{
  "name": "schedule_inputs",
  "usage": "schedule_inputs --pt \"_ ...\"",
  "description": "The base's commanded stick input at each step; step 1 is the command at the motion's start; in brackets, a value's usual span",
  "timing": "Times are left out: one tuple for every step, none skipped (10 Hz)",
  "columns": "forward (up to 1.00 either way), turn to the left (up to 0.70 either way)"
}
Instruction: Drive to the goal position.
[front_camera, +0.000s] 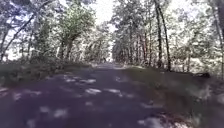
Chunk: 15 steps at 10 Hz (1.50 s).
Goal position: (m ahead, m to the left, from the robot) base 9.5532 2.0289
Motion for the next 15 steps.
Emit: schedule_inputs --pt "0.45 0.00" --pt "0.45 0.00" --pt "0.45 0.00" --pt "0.45 0.00" --pt "0.45 0.00" --pt "0.45 0.00" --pt "0.45 0.00" --pt "0.45 0.00" --pt "0.45 0.00" --pt "0.45 0.00" --pt "0.45 0.00" --pt "0.45 0.00" --pt "0.45 0.00" --pt "0.45 0.00" --pt "0.45 -0.16"
